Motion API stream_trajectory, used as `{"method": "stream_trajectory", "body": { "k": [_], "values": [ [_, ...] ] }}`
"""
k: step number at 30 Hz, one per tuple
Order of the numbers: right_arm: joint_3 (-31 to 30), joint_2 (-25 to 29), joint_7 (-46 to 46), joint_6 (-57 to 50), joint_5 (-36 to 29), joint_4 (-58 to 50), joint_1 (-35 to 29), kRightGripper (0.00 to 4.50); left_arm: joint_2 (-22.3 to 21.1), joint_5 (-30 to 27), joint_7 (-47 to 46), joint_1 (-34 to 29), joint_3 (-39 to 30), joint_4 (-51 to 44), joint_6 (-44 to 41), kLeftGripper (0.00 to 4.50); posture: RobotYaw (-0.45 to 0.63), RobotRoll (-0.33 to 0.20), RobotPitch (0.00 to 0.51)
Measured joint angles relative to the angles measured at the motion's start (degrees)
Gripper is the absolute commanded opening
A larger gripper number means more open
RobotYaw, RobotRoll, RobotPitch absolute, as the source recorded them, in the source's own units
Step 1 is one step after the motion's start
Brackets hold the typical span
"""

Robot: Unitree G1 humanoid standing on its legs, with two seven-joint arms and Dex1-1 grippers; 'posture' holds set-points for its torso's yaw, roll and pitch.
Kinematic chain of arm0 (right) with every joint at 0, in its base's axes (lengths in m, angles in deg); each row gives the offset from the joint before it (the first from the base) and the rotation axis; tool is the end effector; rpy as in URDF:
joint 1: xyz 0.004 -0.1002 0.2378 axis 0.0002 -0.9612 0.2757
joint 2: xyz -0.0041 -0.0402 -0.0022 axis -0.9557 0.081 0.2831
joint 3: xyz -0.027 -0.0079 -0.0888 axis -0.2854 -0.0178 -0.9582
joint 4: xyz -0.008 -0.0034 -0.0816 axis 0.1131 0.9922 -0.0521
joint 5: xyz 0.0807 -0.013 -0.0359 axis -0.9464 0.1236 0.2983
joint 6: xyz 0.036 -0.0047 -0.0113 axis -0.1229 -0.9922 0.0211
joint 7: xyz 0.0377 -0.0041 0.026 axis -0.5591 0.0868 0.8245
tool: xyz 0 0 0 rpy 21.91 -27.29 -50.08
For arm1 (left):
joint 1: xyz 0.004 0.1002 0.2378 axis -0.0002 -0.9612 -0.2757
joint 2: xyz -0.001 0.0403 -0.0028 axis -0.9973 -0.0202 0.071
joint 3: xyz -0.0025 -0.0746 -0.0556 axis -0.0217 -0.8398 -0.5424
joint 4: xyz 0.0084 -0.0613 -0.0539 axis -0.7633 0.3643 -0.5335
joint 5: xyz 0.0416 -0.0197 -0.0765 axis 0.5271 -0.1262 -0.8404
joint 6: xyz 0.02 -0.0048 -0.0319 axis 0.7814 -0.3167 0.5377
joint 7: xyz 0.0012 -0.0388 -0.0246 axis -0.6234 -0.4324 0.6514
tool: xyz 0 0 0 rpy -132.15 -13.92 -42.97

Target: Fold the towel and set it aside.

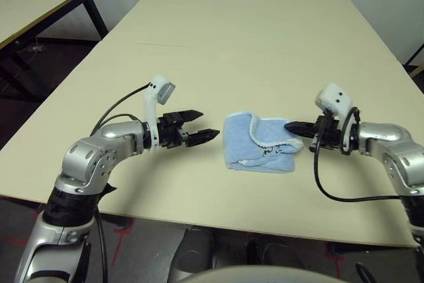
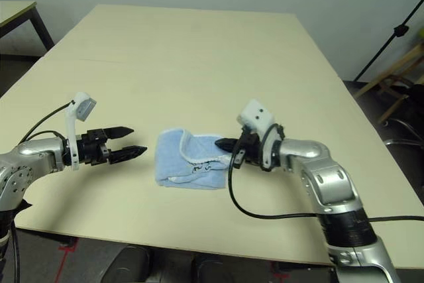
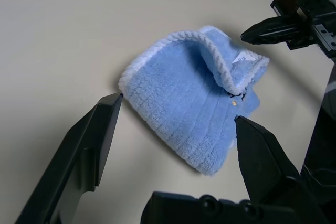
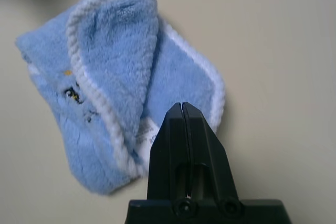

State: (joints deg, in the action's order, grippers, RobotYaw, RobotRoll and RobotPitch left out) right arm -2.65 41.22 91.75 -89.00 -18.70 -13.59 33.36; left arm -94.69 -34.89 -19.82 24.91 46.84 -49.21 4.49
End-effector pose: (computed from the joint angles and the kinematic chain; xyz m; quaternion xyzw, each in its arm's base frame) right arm 0.2269 -0.2408 0.1623 -0.1468 0.1689 0.4446 0.8673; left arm 0.2303 0.2090 0.1622 0.0018 0.1754 -0.4767 0.8614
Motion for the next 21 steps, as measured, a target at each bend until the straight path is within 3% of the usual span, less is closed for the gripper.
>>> {"method": "stream_trajectory", "body": {
  "k": [3, 7, 15, 21],
  "values": [
    [0.4, 0.1, 0.9, 1.2, -1.0, -1.1, 0.1, 0.02, 0.1, 0.2, 0.4, 0.5, 0.0, 0.2, 0.3, 4.50, 0.13, 0.000, 0.079],
    [-0.8, 0.8, 2.5, 5.7, -0.3, -2.6, 0.4, 1.29, 0.1, 1.1, 0.8, 0.5, 0.0, 0.8, 0.5, 4.50, 0.14, 0.000, 0.078],
    [-6.6, -4.1, 1.8, 9.1, 1.0, -5.5, 1.1, 4.37, -1.7, 1.4, 2.5, -2.1, -1.3, 0.4, 3.2, 4.50, 0.17, 0.000, 0.083],
    [-8.5, -5.1, 1.2, 10.3, 2.1, -5.8, 1.9, 4.47, -3.2, 1.3, 5.8, -4.2, -4.9, 0.0, 7.7, 4.50, 0.18, 0.000, 0.089]
  ]
}}
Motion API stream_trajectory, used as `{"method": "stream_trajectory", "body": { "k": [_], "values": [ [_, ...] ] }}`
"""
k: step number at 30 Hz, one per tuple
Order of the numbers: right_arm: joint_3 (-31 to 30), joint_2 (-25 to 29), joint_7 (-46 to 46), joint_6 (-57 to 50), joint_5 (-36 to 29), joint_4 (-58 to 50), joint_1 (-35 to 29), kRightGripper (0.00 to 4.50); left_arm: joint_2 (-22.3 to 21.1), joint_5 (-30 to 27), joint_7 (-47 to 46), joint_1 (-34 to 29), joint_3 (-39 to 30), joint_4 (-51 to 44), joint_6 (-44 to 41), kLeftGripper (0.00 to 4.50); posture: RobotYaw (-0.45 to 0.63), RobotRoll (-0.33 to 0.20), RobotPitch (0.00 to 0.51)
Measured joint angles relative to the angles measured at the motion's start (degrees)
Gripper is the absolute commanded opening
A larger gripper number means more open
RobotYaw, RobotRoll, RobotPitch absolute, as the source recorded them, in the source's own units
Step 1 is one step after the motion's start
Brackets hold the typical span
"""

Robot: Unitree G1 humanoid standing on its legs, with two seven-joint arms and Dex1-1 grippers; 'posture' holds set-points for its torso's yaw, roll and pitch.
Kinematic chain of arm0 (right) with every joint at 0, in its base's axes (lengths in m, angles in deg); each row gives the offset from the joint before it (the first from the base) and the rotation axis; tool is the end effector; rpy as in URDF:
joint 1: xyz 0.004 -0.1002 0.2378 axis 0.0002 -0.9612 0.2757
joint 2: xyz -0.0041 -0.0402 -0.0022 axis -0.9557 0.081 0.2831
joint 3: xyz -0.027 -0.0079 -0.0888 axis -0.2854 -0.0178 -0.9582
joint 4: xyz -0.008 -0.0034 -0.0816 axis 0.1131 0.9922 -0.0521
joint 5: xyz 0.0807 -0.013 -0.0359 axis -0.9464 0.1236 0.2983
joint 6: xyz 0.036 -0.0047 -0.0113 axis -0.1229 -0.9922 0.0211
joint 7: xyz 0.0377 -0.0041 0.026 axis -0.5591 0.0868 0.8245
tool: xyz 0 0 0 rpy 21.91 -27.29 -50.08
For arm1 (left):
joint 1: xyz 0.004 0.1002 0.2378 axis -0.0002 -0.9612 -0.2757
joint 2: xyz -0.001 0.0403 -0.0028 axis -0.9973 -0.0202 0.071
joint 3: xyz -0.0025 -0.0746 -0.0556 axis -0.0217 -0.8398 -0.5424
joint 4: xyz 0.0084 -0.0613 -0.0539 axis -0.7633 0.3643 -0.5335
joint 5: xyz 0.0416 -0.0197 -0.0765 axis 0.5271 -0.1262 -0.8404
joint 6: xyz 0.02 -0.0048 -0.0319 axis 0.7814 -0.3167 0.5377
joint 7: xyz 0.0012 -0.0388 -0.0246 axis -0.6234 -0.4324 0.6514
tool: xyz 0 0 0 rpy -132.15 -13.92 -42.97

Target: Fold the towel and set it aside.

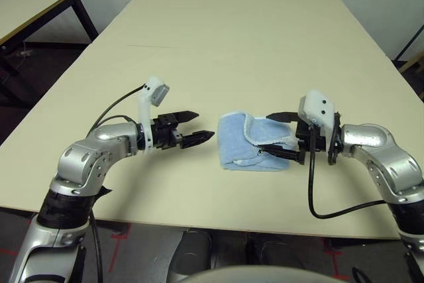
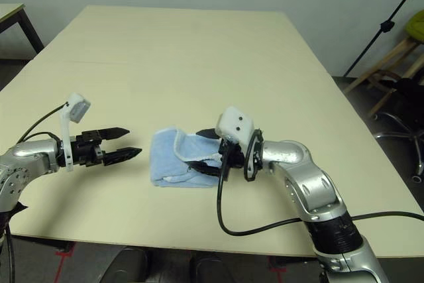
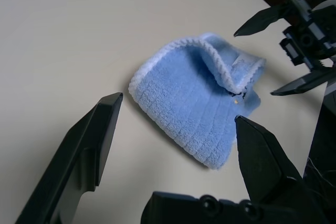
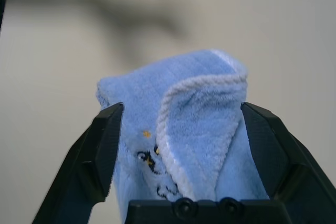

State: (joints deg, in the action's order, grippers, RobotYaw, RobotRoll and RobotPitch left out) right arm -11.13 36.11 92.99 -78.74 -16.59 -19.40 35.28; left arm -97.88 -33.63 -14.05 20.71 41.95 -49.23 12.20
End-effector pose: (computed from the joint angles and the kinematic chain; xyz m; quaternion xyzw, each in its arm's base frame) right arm 0.2268 -0.1933 0.1634 -0.1929 0.0640 0.5507 0.8096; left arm 0.2227 0.2324 0.1675 0.0241 0.1274 -0.4769 0.8693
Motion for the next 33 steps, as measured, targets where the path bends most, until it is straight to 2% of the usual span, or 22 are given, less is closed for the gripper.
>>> {"method": "stream_trajectory", "body": {
  "k": [9, 14, 17, 27, 33],
  "values": [
    [-5.2, -3.4, -1.4, 4.4, 6.3, 4.5, 2.4, 4.47, 0.1, -0.3, 6.7, -4.2, -2.8, -0.7, 10.6, 4.50, 0.19, 0.000, 0.096],
    [-6.9, -4.6, -2.1, 4.9, 8.6, 6.4, 3.5, 4.47, -0.1, 0.0, 7.7, -5.4, -2.8, -1.2, 12.4, 4.50, 0.20, 0.000, 0.098],
    [-7.7, -5.8, -2.5, 4.4, 8.9, 6.6, 3.6, 3.83, -0.1, 0.0, 7.5, -5.5, -2.8, -1.3, 12.5, 4.50, 0.20, 0.000, 0.098],
    [-7.6, -5.8, -4.5, 2.4, 9.4, 6.7, 3.6, 0.02, 0.3, 0.4, 7.3, -5.3, -2.6, -1.1, 12.8, 4.50, 0.17, 0.000, 0.094],
    [-7.3, -4.9, -5.0, 2.4, 9.6, 6.7, 3.5, 0.02, 0.8, 0.9, 7.5, -4.1, -1.7, -0.2, 12.8, 4.50, 0.16, 0.000, 0.090]
  ]
}}
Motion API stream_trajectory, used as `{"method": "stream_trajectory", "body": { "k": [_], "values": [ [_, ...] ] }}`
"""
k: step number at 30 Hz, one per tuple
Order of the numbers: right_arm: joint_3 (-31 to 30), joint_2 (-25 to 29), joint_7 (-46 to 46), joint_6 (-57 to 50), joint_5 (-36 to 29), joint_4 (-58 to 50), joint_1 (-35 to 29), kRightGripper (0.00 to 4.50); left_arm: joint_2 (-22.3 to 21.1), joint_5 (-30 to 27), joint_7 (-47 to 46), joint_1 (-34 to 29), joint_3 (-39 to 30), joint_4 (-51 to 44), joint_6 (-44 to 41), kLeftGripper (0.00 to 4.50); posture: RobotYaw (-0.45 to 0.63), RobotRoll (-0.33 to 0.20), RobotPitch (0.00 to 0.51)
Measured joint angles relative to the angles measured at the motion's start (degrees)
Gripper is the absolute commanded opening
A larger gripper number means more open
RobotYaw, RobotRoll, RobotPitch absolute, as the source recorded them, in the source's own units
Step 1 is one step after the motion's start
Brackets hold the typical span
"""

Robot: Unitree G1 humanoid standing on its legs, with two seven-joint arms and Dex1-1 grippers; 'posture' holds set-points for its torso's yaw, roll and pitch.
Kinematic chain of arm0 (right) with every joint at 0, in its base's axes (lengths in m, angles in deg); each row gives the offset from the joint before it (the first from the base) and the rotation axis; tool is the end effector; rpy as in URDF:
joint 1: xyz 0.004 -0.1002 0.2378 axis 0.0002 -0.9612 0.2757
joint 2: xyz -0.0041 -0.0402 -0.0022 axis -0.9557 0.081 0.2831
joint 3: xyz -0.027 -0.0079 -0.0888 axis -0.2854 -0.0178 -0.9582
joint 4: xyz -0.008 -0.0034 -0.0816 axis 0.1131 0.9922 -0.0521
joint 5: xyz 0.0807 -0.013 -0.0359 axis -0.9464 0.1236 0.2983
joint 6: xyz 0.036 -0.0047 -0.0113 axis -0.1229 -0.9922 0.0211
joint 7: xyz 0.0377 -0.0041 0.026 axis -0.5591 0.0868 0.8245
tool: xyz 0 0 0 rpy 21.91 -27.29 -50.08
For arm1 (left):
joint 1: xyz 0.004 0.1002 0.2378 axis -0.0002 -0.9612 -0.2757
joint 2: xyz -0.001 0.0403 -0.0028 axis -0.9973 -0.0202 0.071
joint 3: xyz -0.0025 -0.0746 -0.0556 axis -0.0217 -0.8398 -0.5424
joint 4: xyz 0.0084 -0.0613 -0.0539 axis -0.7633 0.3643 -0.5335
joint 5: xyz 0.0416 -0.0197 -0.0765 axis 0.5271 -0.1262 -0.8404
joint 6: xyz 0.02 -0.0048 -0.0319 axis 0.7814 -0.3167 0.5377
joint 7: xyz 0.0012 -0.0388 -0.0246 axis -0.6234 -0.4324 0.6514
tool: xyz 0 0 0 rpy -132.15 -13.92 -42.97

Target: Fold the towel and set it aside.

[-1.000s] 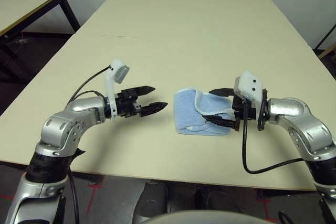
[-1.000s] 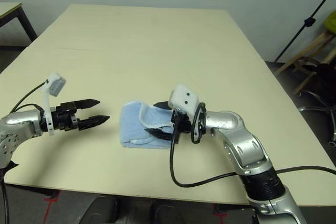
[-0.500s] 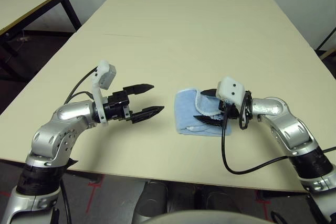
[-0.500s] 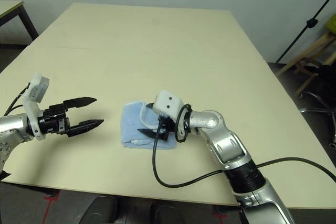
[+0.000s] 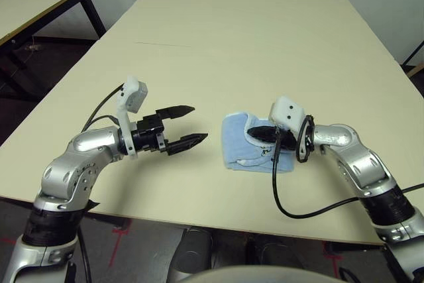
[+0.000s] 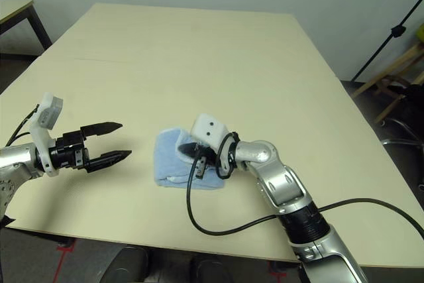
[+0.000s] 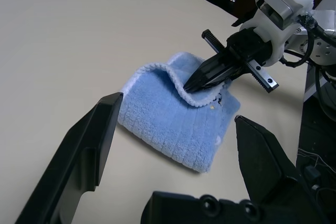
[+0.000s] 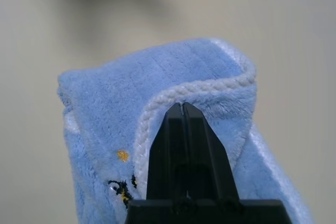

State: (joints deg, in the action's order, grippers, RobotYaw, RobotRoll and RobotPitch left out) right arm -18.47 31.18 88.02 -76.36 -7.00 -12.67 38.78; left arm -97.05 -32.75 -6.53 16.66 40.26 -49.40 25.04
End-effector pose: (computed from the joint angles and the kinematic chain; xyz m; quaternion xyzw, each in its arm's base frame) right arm 0.2397 -0.1708 0.1453 -0.2352 0.0828 0.5220 0.8157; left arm 0.2160 0.2376 0.1652 0.0455 0.0451 -0.5257 0.8483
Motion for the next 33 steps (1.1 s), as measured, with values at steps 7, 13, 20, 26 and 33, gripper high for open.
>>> {"method": "stream_trajectory", "body": {
  "k": [7, 13, 20, 26, 33],
  "values": [
    [1.4, 2.4, -0.6, -0.8, 0.3, -0.1, -1.4, 0.02, 0.6, 0.1, 0.2, 1.6, 1.0, 0.7, 0.0, 4.50, 0.14, 0.000, 0.088],
    [2.8, 5.1, -1.4, -1.9, 0.8, -0.2, -2.9, 0.02, 0.7, 0.1, 1.1, 1.6, 1.2, 1.6, 0.0, 4.50, 0.14, 0.000, 0.089],
    [9.1, 10.7, -2.0, -1.8, 0.8, 0.7, -4.7, 0.02, 0.8, 0.1, 1.5, 1.6, 1.2, 2.2, 0.0, 4.50, 0.13, 0.000, 0.093],
    [15.5, 7.9, -1.8, -6.1, -6.6, -1.7, -5.4, 0.02, 1.6, 0.1, 1.2, 2.6, 1.5, 2.4, -0.1, 4.50, 0.11, 0.000, 0.096],
    [17.3, 5.2, -1.2, -12.1, -15.2, -7.3, -6.8, 0.02, 1.7, 0.2, 1.3, 2.8, 1.6, 2.8, -0.1, 4.50, 0.11, 0.000, 0.097]
  ]
}}
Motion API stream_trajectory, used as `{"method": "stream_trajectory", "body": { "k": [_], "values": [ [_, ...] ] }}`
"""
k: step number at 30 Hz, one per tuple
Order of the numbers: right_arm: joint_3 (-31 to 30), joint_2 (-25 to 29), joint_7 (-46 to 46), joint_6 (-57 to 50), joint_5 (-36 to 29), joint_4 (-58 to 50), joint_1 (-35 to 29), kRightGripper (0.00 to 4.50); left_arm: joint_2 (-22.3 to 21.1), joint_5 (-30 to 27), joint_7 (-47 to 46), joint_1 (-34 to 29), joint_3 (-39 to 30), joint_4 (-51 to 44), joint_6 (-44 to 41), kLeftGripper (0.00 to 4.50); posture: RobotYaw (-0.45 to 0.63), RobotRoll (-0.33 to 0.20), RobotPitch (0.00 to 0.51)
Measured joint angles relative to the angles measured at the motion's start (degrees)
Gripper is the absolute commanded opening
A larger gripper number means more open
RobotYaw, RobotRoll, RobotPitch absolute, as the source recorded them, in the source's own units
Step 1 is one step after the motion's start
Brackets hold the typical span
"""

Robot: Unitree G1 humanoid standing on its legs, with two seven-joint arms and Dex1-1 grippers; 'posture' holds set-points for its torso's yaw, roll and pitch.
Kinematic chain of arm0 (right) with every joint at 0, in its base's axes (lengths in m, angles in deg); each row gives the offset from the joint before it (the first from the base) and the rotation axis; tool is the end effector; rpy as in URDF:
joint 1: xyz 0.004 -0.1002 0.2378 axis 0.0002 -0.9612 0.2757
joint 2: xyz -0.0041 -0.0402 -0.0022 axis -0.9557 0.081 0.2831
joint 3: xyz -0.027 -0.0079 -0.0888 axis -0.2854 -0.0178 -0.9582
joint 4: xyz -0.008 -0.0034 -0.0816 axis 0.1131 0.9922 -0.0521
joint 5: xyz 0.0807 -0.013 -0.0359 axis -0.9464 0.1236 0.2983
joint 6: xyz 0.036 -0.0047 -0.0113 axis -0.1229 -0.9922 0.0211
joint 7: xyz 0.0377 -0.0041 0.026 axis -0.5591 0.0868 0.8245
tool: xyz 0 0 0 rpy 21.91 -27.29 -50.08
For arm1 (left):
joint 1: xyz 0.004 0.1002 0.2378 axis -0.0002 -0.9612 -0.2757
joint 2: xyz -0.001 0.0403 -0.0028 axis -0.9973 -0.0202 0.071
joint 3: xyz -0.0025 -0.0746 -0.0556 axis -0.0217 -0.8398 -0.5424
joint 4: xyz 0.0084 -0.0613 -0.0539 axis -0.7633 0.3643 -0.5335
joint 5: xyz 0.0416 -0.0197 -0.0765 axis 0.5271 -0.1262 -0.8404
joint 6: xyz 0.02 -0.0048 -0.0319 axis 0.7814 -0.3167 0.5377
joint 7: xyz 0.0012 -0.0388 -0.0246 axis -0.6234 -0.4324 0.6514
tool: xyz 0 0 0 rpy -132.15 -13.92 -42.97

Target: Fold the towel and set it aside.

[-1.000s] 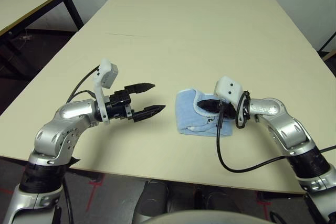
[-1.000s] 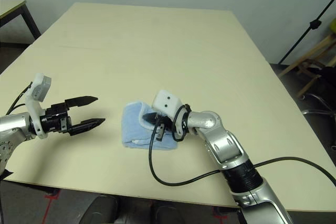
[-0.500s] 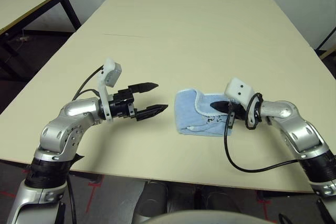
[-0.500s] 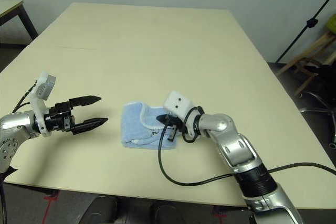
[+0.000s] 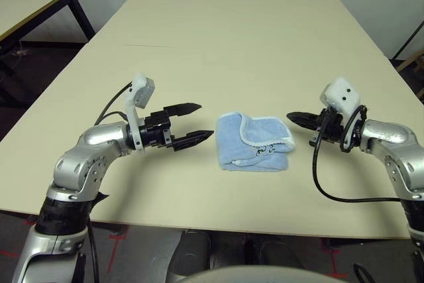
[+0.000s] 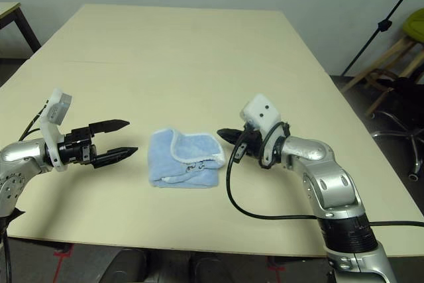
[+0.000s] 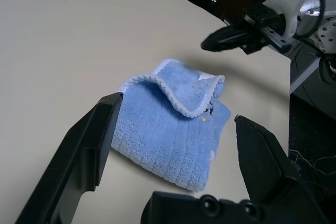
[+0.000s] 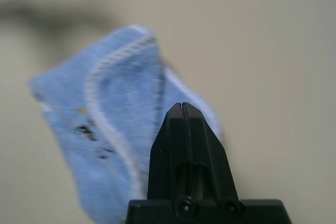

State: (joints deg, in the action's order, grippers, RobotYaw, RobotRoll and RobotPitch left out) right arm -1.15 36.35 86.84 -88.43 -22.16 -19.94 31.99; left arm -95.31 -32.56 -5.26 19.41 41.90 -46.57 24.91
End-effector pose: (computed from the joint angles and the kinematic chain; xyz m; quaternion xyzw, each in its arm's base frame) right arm 0.2199 -0.2217 0.1646 -0.1184 0.0986 0.4536 0.8778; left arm 0.2247 0.2323 0.1626 0.0295 0.0436 -0.5403 0.8398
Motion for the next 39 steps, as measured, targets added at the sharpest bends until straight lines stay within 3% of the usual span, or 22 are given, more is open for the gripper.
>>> {"method": "stream_trajectory", "body": {
  "k": [8, 21, 39],
  "values": [
    [-2.6, -1.8, 1.4, -1.2, -3.0, -1.4, 0.3, 0.02, 1.6, 0.2, -0.3, 1.2, 2.4, 1.9, -1.2, 4.50, 0.13, 0.000, 0.094],
    [-11.5, -4.4, 2.4, -3.5, -3.8, -2.3, 1.9, 0.00, 7.1, 13.3, -1.3, 7.1, 16.2, 12.0, 1.0, 0.03, 0.13, 0.000, 0.118],
    [-16.1, -9.6, -6.5, 3.5, 8.3, 6.3, 1.9, 0.00, 9.4, 16.4, -0.5, 8.2, 18.5, 12.5, 1.0, 0.03, 0.11, 0.000, 0.119]
  ]
}}
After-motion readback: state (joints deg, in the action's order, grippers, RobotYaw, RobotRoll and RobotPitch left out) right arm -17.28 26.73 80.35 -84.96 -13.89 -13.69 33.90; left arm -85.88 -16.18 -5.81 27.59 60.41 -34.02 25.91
